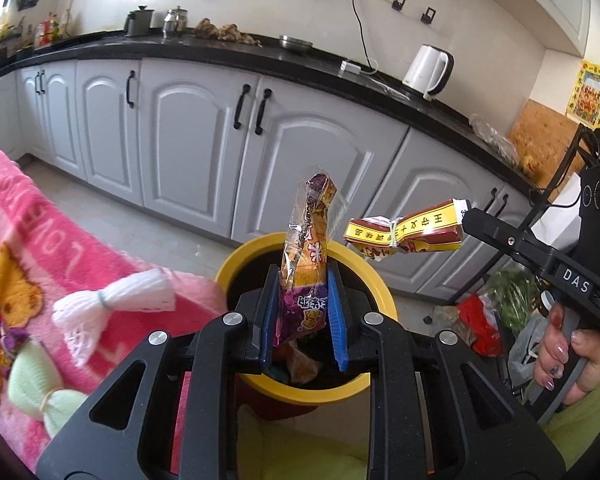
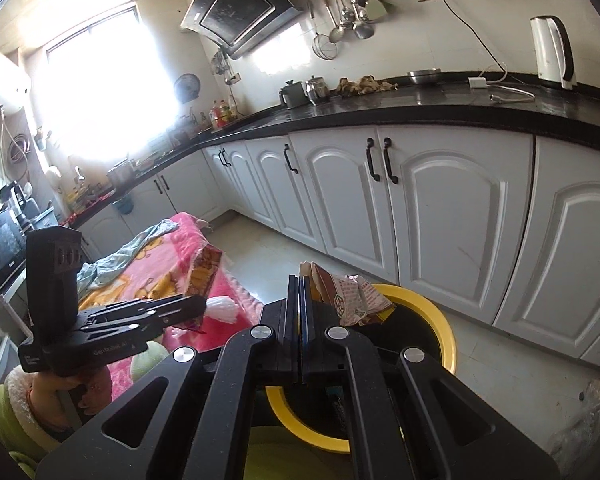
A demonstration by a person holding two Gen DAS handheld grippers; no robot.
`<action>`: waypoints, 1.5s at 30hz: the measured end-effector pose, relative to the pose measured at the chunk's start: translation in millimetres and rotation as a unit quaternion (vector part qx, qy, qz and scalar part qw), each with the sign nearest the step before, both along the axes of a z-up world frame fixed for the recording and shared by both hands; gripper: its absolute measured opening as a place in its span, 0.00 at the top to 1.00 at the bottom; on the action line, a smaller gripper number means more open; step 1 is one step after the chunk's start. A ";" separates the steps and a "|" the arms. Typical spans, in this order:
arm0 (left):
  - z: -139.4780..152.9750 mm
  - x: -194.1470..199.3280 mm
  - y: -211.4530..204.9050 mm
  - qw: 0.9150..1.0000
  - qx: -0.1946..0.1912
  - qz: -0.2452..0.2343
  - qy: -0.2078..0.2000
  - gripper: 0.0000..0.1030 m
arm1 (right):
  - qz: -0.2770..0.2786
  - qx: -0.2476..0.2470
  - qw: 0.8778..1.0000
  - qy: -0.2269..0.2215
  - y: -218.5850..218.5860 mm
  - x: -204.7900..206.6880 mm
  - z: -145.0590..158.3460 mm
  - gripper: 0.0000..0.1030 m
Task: Collect trash
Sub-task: 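Carry the purple wrapper and yellow box over the yellow-rimmed bin, then open both tools to drop the wrapper and box into the bin, then move both empty tools back to the remaining trash on the blanket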
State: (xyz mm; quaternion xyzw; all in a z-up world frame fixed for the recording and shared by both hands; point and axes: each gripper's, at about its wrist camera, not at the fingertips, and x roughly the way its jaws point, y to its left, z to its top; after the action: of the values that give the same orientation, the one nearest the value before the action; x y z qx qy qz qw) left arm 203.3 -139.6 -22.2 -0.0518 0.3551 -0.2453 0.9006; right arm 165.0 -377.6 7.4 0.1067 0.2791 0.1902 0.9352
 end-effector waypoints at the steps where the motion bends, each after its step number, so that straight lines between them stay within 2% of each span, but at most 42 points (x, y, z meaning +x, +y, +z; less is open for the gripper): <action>1: -2.9 2.0 -3.4 1.000 0.002 -0.002 0.003 0.84 | 0.000 0.000 1.000 0.002 -0.4 1.0 -0.9 0.99; 12: -39.9 19.7 -28.3 0.999 0.012 -0.021 0.044 0.84 | -0.008 0.006 0.999 0.044 -5.2 15.0 -26.5 0.99; 19: -57.2 28.5 -39.0 0.998 0.032 -0.023 0.054 0.82 | -0.016 0.018 0.997 0.067 -11.1 29.2 -42.5 0.99; 21: -61.6 30.7 -39.9 0.998 0.035 -0.016 0.058 0.63 | -0.023 0.024 0.996 0.078 -13.9 34.2 -49.0 0.97; 24: -64.1 29.7 -38.9 0.997 0.041 -0.013 0.056 0.56 | -0.035 0.027 0.995 0.088 -17.9 35.7 -55.0 0.81; 25: -64.7 29.6 -37.4 0.997 0.041 -0.010 0.057 0.54 | -0.038 0.029 0.995 0.088 -20.0 38.2 -54.8 0.72; 26: -64.7 29.4 -35.8 0.998 0.041 -0.007 0.057 0.48 | -0.042 0.031 0.995 0.087 -21.5 37.9 -54.6 0.68; 28: -62.8 28.2 -31.2 0.998 0.040 0.000 0.053 0.45 | -0.046 0.030 0.995 0.083 -22.5 36.9 -52.5 0.67; 30: -59.9 27.2 -28.0 0.998 0.038 0.006 0.050 0.38 | -0.047 0.028 0.995 0.078 -21.4 34.9 -49.5 0.63; 32: -54.9 25.7 -22.0 0.998 0.033 0.013 0.045 0.35 | -0.046 0.028 0.996 0.074 -20.7 33.5 -47.5 0.57; 34: -49.0 23.8 -15.3 0.999 0.028 0.022 0.039 0.32 | -0.044 0.022 0.996 0.068 -17.3 31.5 -44.7 0.57; 36: -42.7 21.2 -8.1 0.999 0.024 0.030 0.032 0.24 | -0.039 0.021 0.997 0.063 -14.9 29.4 -42.0 0.57; 40: -31.5 15.7 5.8 0.999 0.016 0.045 0.018 0.21 | -0.030 0.013 0.998 0.047 -5.6 23.8 -33.5 0.53; 42: -25.8 12.5 12.8 0.998 0.013 0.053 0.011 0.15 | -0.024 0.009 0.999 0.038 0.6 20.2 -28.3 0.52; 45: -16.8 6.5 26.0 0.998 0.010 0.068 -0.002 0.14 | -0.015 0.004 1.000 0.026 9.4 16.4 -22.0 0.49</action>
State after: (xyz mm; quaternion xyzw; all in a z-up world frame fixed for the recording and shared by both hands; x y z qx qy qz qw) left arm 209.7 -113.6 -39.0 -0.0658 0.3511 -0.1801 0.9165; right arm 181.4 -368.2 -14.6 0.1195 0.3011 0.1745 0.9298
